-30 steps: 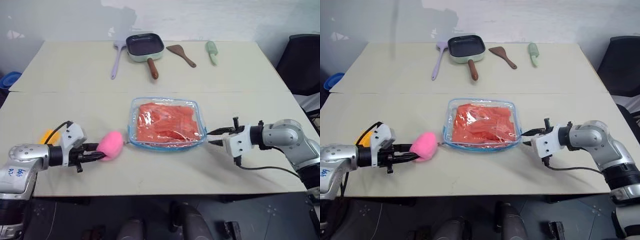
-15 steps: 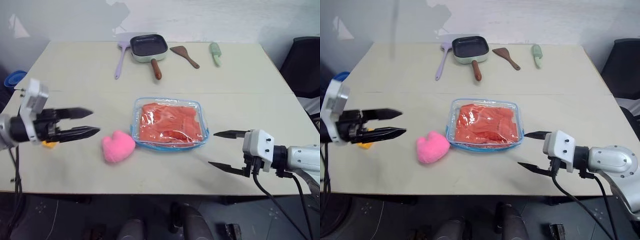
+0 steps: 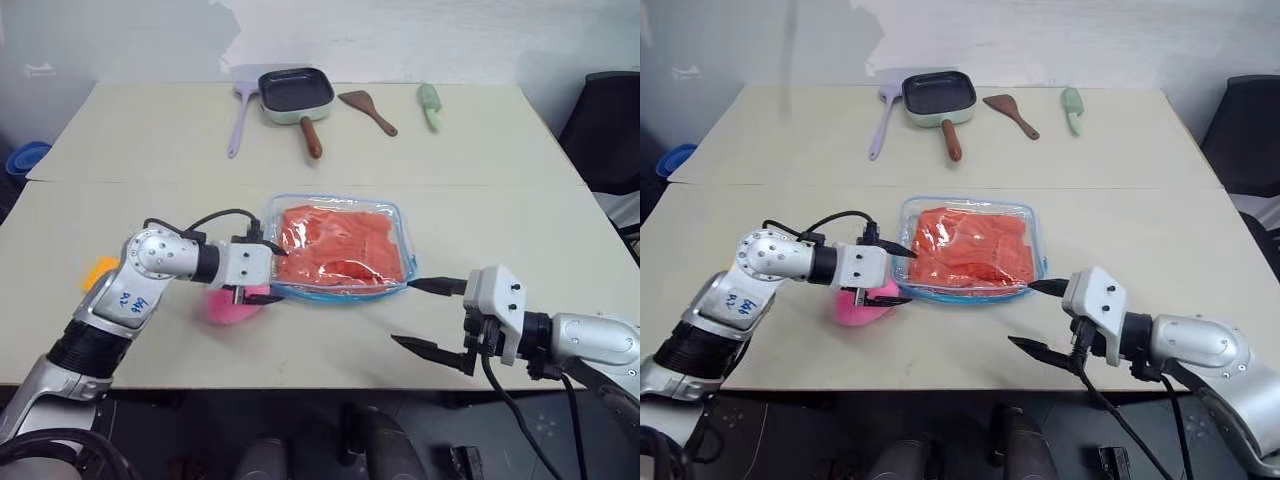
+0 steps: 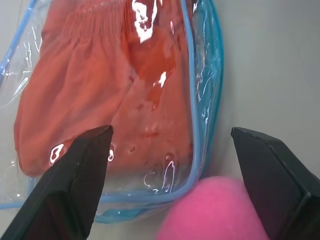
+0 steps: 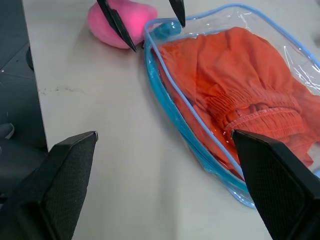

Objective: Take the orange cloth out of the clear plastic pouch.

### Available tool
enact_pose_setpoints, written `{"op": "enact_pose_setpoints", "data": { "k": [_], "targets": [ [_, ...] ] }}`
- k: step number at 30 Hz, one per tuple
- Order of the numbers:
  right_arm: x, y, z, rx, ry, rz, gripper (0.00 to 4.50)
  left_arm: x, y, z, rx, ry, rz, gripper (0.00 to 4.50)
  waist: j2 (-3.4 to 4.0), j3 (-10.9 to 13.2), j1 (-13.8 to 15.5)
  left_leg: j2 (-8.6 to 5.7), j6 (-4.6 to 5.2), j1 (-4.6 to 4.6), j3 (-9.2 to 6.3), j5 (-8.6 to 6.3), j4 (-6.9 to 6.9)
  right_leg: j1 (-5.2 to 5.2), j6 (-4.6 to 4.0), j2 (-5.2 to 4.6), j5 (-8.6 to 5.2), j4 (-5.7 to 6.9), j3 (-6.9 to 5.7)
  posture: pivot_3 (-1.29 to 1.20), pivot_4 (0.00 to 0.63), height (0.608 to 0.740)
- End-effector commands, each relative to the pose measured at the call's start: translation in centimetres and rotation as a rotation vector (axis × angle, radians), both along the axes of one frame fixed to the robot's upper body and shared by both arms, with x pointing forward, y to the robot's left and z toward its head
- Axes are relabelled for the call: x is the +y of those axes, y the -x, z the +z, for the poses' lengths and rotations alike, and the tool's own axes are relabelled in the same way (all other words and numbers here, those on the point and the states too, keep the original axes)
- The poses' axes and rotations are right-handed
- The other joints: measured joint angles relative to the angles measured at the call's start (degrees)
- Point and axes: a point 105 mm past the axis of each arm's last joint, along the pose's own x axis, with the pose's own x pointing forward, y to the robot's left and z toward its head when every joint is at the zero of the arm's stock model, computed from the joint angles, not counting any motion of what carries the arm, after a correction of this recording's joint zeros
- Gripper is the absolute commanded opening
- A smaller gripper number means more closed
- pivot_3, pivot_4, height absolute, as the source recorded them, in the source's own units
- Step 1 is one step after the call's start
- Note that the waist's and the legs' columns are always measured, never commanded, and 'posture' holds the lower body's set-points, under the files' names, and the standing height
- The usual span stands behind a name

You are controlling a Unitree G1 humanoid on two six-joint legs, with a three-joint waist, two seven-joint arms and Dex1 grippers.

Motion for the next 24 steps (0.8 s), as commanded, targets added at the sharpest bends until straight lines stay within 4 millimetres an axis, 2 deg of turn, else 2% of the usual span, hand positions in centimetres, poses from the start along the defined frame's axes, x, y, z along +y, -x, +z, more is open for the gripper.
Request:
{"op": "enact_pose_setpoints", "data": {
  "k": [1, 9, 13, 17, 20, 24],
  "targets": [
    [0.2, 0.5, 0.7, -0.038, -0.006, -0.002, 4.5, -0.4, -0.3, 0.9, -0.05, 0.033, -0.024, 3.62, 0.0, 0.0, 0.01, -0.01, 0.02, 0.0, 0.0, 0.0, 0.0, 0.0, 0.01, -0.02, 0.0, 0.0, 0.0, 0.0, 0.15, 0.74],
    [0.1, 0.8, 0.4, -0.03, -0.009, -0.021, 4.5, -1.1, 0.1, 1.0, 0.042, 0.118, -0.04, 1.23, -0.01, 0.0, 0.0, -0.02, 0.06, 0.0, -0.02, 0.0, 0.0, 0.02, 0.03, -0.03, 0.02, 0.01, -0.02, 0.0, 0.15, 0.74],
    [0.1, 0.6, 0.2, -0.039, 0.008, -0.019, 4.5, -1.9, 0.6, 2.0, 0.27, 0.323, 0.022, 0.1, -0.01, 0.0, -0.05, -0.02, 0.06, -0.01, -0.02, 0.0, 0.0, 0.03, 0.03, -0.03, 0.02, 0.02, -0.02, 0.0, 0.15, 0.74],
    [0.4, -0.1, -0.8, -0.059, 0.064, -0.019, 4.5, -3.0, -0.3, 3.9, 0.389, 0.528, 0.116, 0.1, -0.03, -0.01, -0.02, -0.04, 0.07, -0.01, -0.07, 0.01, 0.04, 0.06, 0.05, -0.03, 0.02, 0.04, -0.02, 0.0, 0.15, 0.74],
    [1.0, -1.3, -1.5, -0.08, 0.069, -0.035, 3.92, -3.8, -0.2, 4.6, 0.433, 0.597, 0.121, 0.06, -0.09, -0.04, -0.09, -0.06, 0.09, -0.01, -0.1, 0.02, 0.05, 0.07, 0.08, -0.04, 0.04, 0.01, -0.02, 0.0, 0.15, 0.74],
    [1.9, -3.8, -1.7, -0.162, 0.1, -0.059, 2.57, -4.1, 0.5, 3.7, 0.426, 0.562, 0.115, 0.06, -0.1, -0.04, -0.47, -0.05, 0.04, 0.01, -0.05, 0.04, 0.04, 0.04, 0.08, -0.02, 0.04, 0.1, 0.01, 0.0, 0.15, 0.74]
  ]
}}
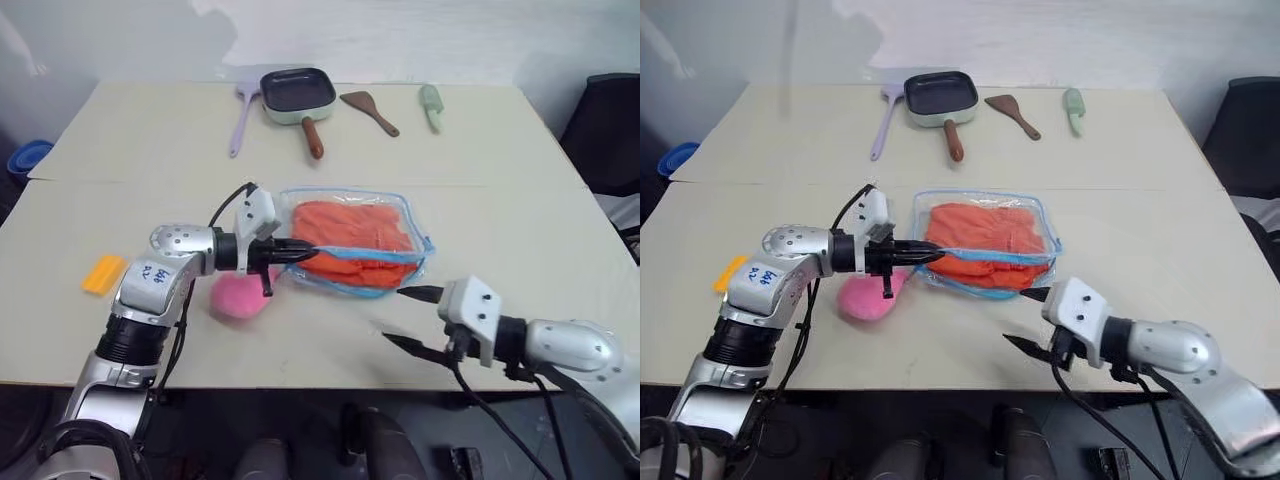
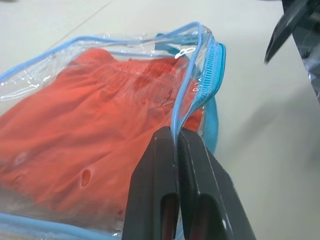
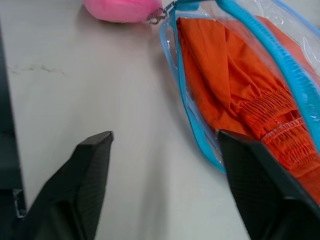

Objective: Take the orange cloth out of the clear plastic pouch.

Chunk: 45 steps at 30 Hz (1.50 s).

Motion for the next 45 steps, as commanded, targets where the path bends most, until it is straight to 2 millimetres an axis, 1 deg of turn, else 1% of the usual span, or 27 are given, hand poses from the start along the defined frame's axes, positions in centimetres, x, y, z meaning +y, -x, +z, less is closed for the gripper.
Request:
{"op": "enact_pose_setpoints", "data": {
  "k": [1, 3, 9, 12, 15, 19, 24, 28, 34, 37, 42, 43, 45],
  "targets": [
    [0.8, -2.2, 0.5, -0.108, 0.024, -0.023, 2.21, -0.4, 0.9, 0.4, -0.036, 0.003, -0.022, 0.06, 0.0, 0.0, -0.14, 0.0, -0.02, 0.0, 0.0, 0.01, 0.0, -0.03, 0.0, -0.01, 0.0, 0.0, 0.0, 0.0, 0.15, 0.74],
    [1.5, -3.5, 0.5, -0.154, 0.055, -0.022, 1.58, -0.4, 1.1, 0.0, -0.04, -0.007, -0.026, 0.06, 0.0, 0.0, -0.33, 0.0, -0.06, 0.06, 0.01, 0.03, 0.0, -0.03, -0.03, -0.02, -0.02, -0.01, 0.01, 0.0, 0.15, 0.74],
    [2.6, -5.3, -0.4, -0.21, 0.127, 0.019, 1.58, -0.7, 1.3, -0.5, -0.058, -0.026, -0.033, 0.06, 0.0, 0.0, 0.16, 0.0, -0.1, -0.02, -0.06, 0.06, 0.01, -0.06, -0.05, -0.02, -0.02, 0.04, -0.08, 0.0, 0.15, 0.74],
    [2.7, -6.5, -1.0, -0.285, 0.211, 0.034, 2.21, -0.9, 1.4, -0.6, -0.062, -0.03, -0.039, 0.06, 0.0, 0.0, 0.14, -0.03, -0.08, -0.02, -0.04, 0.07, 0.02, -0.05, -0.03, -0.05, -0.01, 0.1, -0.07, 0.0, 0.15, 0.74],
    [3.1, -7.5, -1.2, -0.335, 0.227, 0.031, 3.14, -1.2, 1.6, -0.6, -0.064, -0.028, -0.046, 0.06, 0.0, 0.0, 0.12, -0.02, -0.08, -0.03, -0.05, 0.07, 0.02, -0.05, -0.03, -0.04, -0.01, 0.1, -0.08, 0.0, 0.15, 0.74],
    [3.5, -7.9, -1.4, -0.353, 0.227, 0.045, 3.14, -1.5, 1.9, -0.7, -0.07, -0.03, -0.059, 0.06, 0.01, 0.0, 0.07, -0.01, -0.08, -0.03, -0.04, 0.07, 0.02, -0.07, -0.03, -0.05, -0.01, 0.16, -0.07, 0.0, 0.15, 0.74],
    [4.4, -7.9, -1.8, -0.377, 0.237, 0.085, 3.14, -1.7, 2.1, -0.7, -0.073, -0.026, -0.064, 0.06, 0.01, 0.0, -0.09, 0.0, -0.09, -0.02, -0.05, 0.08, 0.02, -0.06, -0.03, -0.04, -0.01, 0.18, -0.07, 0.0, 0.15, 0.74],
    [5.4, -8.4, -2.3, -0.411, 0.282, 0.116, 3.14, -1.8, 2.0, -0.6, -0.074, -0.023, -0.066, 0.06, 0.01, 0.0, -0.44, 0.0, -0.1, -0.01, -0.05, 0.08, 0.02, -0.06, -0.03, -0.04, -0.02, 0.2, -0.06, 0.0, 0.15, 0.74],
    [5.4, -9.9, -4.4, -0.412, 0.395, 0.109, 3.14, -1.9, 1.9, -0.3, -0.078, -0.019, -0.067, 0.06, 0.0, 0.0, -1.12, 0.0, -0.12, 0.05, -0.06, 0.09, 0.03, -0.02, -0.04, -0.06, -0.02, 0.24, -0.06, 0.0, 0.15, 0.74],
    [4.9, -9.8, -5.4, -0.385, 0.429, 0.125, 2.51, -1.9, 1.7, -0.2, -0.082, -0.016, -0.062, 0.06, 0.0, 0.0, -1.14, 0.0, -0.13, 0.08, -0.06, 0.1, 0.04, 0.01, -0.04, -0.07, -0.02, 0.27, -0.04, 0.0, 0.15, 0.74],
    [4.3, -9.2, -5.6, -0.369, 0.44, 0.143, 0.85, -1.7, 1.2, 0.0, -0.085, -0.012, -0.045, 0.06, 0.0, 0.0, -1.07, -0.01, -0.13, 0.09, -0.07, 0.1, 0.07, 0.02, -0.04, -0.09, -0.02, 0.3, -0.04, 0.0, 0.15, 0.74],
    [4.2, -9.2, -5.7, -0.366, 0.442, 0.145, 0.46, -1.7, 1.2, 0.0, -0.085, -0.01, -0.042, 0.06, 0.0, 0.0, -1.04, -0.01, -0.13, 0.08, -0.08, 0.1, 0.07, 0.02, -0.04, -0.1, -0.02, 0.3, -0.04, 0.0, 0.15, 0.74],
    [4.0, -8.5, -6.2, -0.358, 0.465, 0.187, 0.04, -1.8, 0.9, 0.2, -0.081, 0.001, -0.033, 0.06, 0.0, 0.0, -0.94, -0.02, -0.12, 0.07, -0.08, 0.1, 0.08, 0.02, -0.04, -0.12, -0.02, 0.29, -0.05, 0.0, 0.15, 0.74]
  ]
}}
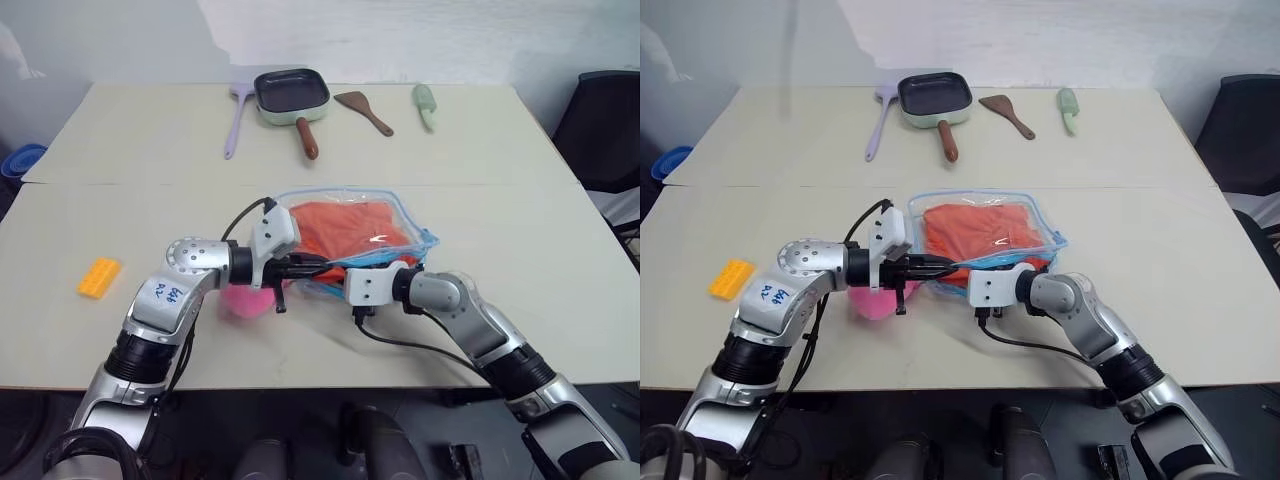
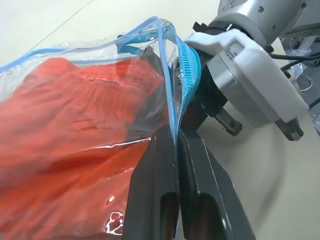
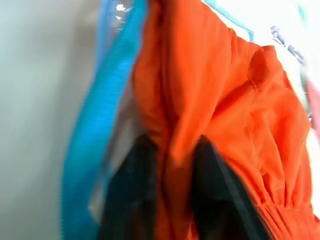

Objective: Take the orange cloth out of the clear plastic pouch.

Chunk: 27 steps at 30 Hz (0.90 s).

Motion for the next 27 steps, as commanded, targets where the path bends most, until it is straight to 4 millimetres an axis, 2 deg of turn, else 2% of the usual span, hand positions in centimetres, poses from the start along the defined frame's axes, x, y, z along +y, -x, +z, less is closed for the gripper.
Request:
{"op": "enact_pose_setpoints", "data": {
  "k": [1, 6, 11, 14, 17, 23, 27],
  "targets": [
    [-1.7, 0.9, -2.4, 0.064, 0.118, 0.01, 0.04, -0.3, -0.5, 1.5, -0.052, 0.034, 0.002, 0.06, 0.0, 0.0, 0.17, -0.01, 0.0, 0.0, -0.01, 0.0, 0.0, 0.0, 0.0, -0.01, 0.0, 0.0, -0.01, 0.0, 0.15, 0.74],
    [-1.8, 2.8, -2.7, 0.001, 0.227, 0.128, 0.04, -1.0, -1.4, 1.4, -0.066, 0.032, 0.025, 0.06, -0.01, -0.01, 0.82, -0.03, 0.01, -0.01, -0.03, 0.0, -0.01, 0.02, 0.0, -0.01, 0.0, -0.04, -0.02, 0.0, 0.15, 0.74],
    [-2.4, 3.6, -3.3, -0.004, 0.303, 0.168, 0.04, -2.2, -2.2, 2.3, -0.052, 0.096, 0.028, 0.06, -0.03, -0.02, 1.26, -0.03, 0.01, 0.0, -0.02, 0.0, 0.0, 0.06, 0.01, -0.01, 0.0, -0.07, -0.04, 0.0, 0.15, 0.74],
    [-2.3, 3.9, -3.1, -0.061, 0.328, 0.203, 0.04, -2.4, -2.4, 1.4, -0.088, 0.028, 0.015, 0.06, -0.03, -0.02, 1.19, -0.03, 0.01, 0.0, -0.01, 0.0, -0.01, 0.05, 0.01, 0.0, 0.01, -0.07, -0.04, 0.0, 0.15, 0.74],
    [-2.5, 4.3, -2.2, -0.129, 0.343, 0.242, 0.04, -2.0, -3.4, 0.2, -0.127, -0.045, 0.068, 0.06, -0.03, -0.02, 1.31, -0.03, 0.01, 0.0, -0.03, 0.0, -0.02, 0.06, 0.01, 0.0, 0.0, -0.09, -0.07, 0.0, 0.15, 0.74],
    [-5.5, 8.7, 0.5, -0.137, 0.34, 0.358, 0.04, -0.5, -5.5, -2.1, -0.286, -0.243, 0.125, 0.06, -0.01, -0.01, 1.55, -0.04, 0.01, -0.06, -0.07, 0.0, -0.06, 0.05, 0.03, -0.01, 0.01, -0.33, -0.16, 0.0, 0.15, 0.74],
    [-8.6, 12.3, 0.4, -0.048, 0.422, 0.421, 0.04, 0.4, -7.1, -2.3, -0.315, -0.264, 0.202, 0.06, -0.03, -0.01, 1.48, -0.04, 0.03, -0.03, -0.05, 0.0, -0.08, 0.1, 0.04, -0.01, 0.02, -0.44, -0.14, 0.0, 0.15, 0.74]
  ]
}}
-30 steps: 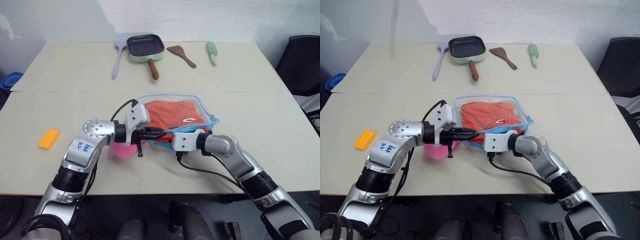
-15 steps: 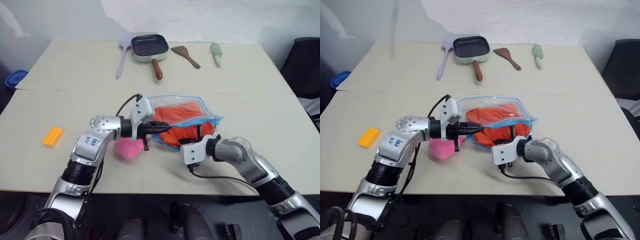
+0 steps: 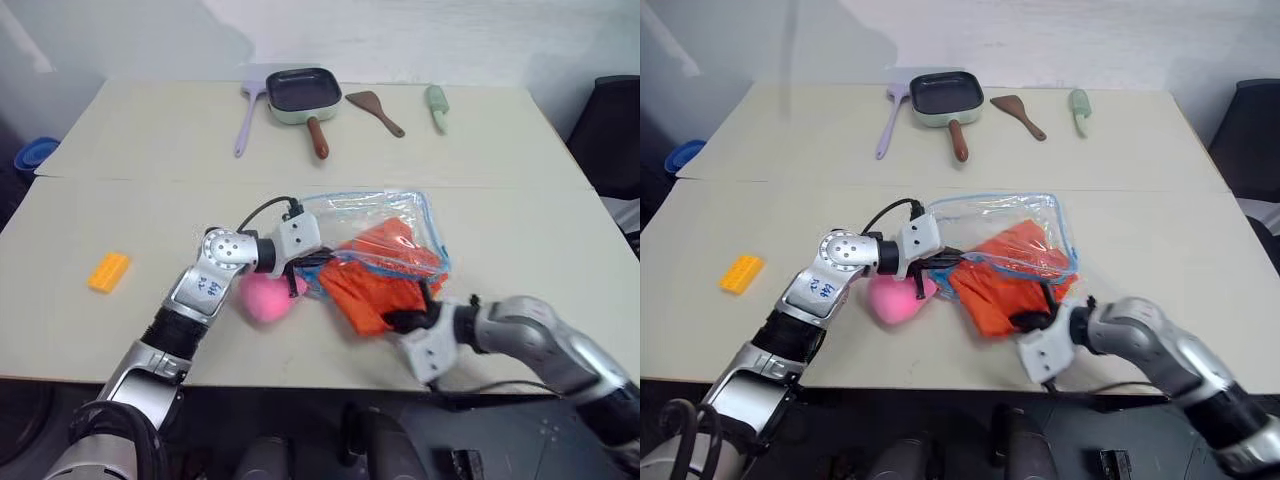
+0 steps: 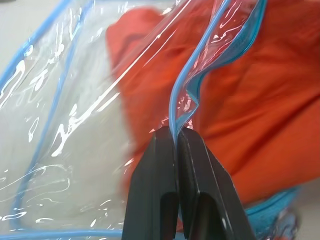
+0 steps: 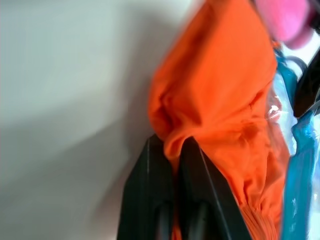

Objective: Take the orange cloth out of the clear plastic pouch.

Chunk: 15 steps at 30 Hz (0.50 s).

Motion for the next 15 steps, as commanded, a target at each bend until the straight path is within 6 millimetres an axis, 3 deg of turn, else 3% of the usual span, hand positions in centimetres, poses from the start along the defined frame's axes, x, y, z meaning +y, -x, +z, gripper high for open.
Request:
{"op": "enact_pose_setpoints", "data": {
  "k": [1, 4, 7, 9, 13, 15],
  "targets": [
    [-1.7, 3.0, 0.5, 0.052, 0.07, 0.074, 0.04, 1.6, -2.0, 0.7, -0.079, -0.022, 0.106, 0.06, -0.01, 0.0, 0.01, 0.02, 0.0, 0.01, 0.0, 0.0, -0.02, 0.07, 0.0, 0.02, 0.0, -0.01, 0.0, 0.0, 0.15, 0.74],
    [-4.1, 3.4, 0.2, 0.076, 0.122, 0.018, 0.04, 2.2, -2.9, 1.0, -0.108, -0.03, 0.142, 0.06, -0.06, 0.03, -0.39, 0.1, 0.05, 0.19, 0.02, -0.04, -0.14, 0.48, 0.0, 0.09, 0.0, -0.21, -0.01, 0.0, 0.15, 0.74],
    [-9.4, 1.9, 0.9, 0.044, 0.166, -0.177, 0.04, 3.4, -3.0, 1.9, -0.127, -0.031, 0.145, 0.06, -0.07, 0.04, -0.27, 0.1, 0.06, 0.24, 0.03, -0.05, -0.14, 0.53, 0.0, 0.08, 0.0, -0.21, 0.02, 0.0, 0.15, 0.74],
    [-11.4, 1.4, 1.3, 0.026, 0.164, -0.261, 0.04, 3.5, -2.7, 2.1, -0.121, -0.029, 0.119, 0.06, -0.09, 0.05, -0.21, 0.11, 0.06, 0.21, 0.03, -0.05, -0.14, 0.52, 0.0, 0.08, 0.0, -0.22, 0.0, 0.0, 0.15, 0.74],
    [-19.0, -0.5, 2.2, -0.084, 0.234, -0.552, 0.04, 3.7, -1.2, 1.8, -0.113, -0.048, 0.041, 0.06, -0.09, 0.05, -0.18, 0.11, 0.06, 0.21, 0.04, -0.05, -0.14, 0.52, 0.0, 0.08, 0.0, -0.25, 0.0, 0.0, 0.15, 0.74],
    [-22.6, -1.3, 3.2, -0.152, 0.18, -0.767, 0.04, 3.4, -0.2, 1.4, -0.099, -0.054, -0.007, 0.06, -0.07, 0.06, -0.11, 0.11, 0.06, 0.19, 0.04, -0.05, -0.14, 0.52, 0.0, 0.06, 0.0, -0.26, -0.01, 0.0, 0.15, 0.74]
  ]
}}
